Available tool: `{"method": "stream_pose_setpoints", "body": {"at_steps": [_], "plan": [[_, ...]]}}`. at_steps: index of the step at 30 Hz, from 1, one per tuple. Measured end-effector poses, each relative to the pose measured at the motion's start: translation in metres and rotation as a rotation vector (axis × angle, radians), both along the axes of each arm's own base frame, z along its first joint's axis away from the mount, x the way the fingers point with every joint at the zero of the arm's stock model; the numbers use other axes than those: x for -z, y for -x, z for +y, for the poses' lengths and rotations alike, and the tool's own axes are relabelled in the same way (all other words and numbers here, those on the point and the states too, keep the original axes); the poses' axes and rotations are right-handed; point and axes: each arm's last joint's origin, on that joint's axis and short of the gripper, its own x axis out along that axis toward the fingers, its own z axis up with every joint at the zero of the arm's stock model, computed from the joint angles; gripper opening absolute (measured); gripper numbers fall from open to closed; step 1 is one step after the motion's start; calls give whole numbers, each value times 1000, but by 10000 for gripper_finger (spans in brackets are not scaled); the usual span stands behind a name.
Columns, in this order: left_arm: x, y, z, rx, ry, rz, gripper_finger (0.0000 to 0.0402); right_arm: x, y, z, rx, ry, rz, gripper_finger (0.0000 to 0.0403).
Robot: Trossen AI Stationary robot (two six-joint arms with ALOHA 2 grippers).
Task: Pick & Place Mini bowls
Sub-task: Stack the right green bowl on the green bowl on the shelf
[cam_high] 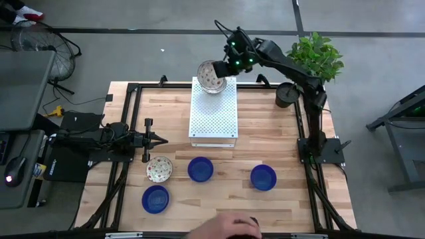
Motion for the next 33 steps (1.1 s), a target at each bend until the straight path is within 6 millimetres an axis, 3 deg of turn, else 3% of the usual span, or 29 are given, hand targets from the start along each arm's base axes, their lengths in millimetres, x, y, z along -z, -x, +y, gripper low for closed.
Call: {"method": "stream_pose_setpoints", "body": {"at_steps": [13, 33], "plan": [[0, 0, 0, 0, 0, 0, 0, 32, -4, -30, 57, -117, 32, 5], [0, 0, 0, 0, 0, 0, 0, 46, 2, -36, 74, -158, 112, 8]]}}
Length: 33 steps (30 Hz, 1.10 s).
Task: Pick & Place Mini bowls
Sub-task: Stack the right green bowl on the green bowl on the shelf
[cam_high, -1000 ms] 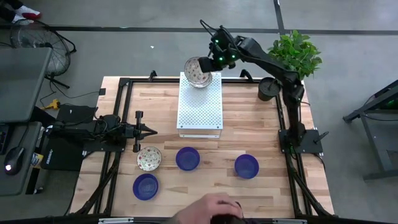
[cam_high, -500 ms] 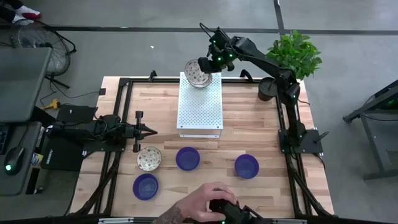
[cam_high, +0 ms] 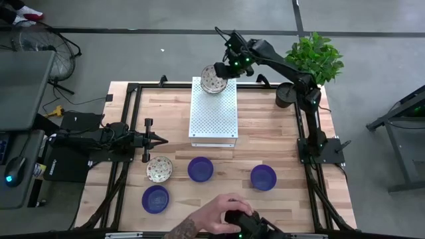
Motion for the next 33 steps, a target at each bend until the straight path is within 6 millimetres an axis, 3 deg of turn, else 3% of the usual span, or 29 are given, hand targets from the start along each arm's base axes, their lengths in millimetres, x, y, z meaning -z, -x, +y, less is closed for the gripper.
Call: {"method": "stream_pose_setpoints", "body": {"at_steps": [11, 33], "plan": [[0, 0, 0, 0, 0, 0, 0, 12, -5, -4, -10, -8, 22, 10], [0, 0, 0, 0, 0, 0, 0, 10, -5, -4, -36, 13, 23, 12]]}}
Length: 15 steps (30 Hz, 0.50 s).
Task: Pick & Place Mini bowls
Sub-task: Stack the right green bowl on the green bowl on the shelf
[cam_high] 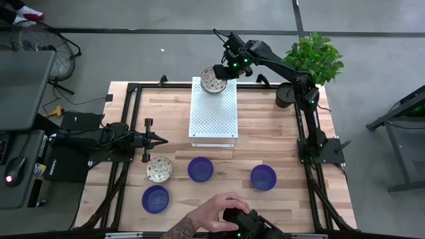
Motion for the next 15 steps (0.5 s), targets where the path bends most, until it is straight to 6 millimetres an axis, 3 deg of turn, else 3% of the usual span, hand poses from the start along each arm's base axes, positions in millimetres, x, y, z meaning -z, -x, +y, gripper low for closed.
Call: {"method": "stream_pose_setpoints", "body": {"at_steps": [15], "plan": [[0, 0, 0, 0, 0, 0, 0, 0, 0, 0, -8, 10, 4, 12]]}}
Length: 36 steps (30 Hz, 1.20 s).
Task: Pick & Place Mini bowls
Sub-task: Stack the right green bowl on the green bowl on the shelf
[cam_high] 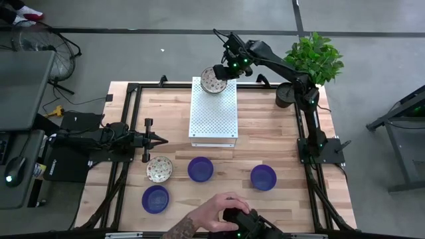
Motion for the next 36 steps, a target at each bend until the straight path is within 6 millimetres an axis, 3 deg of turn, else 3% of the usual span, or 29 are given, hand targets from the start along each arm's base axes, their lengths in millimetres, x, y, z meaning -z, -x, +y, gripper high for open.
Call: {"method": "stream_pose_setpoints", "body": {"at_steps": [36], "plan": [[0, 0, 0, 0, 0, -1, 0, 1, 2, 0, 25, 1, 29, 12]]}}
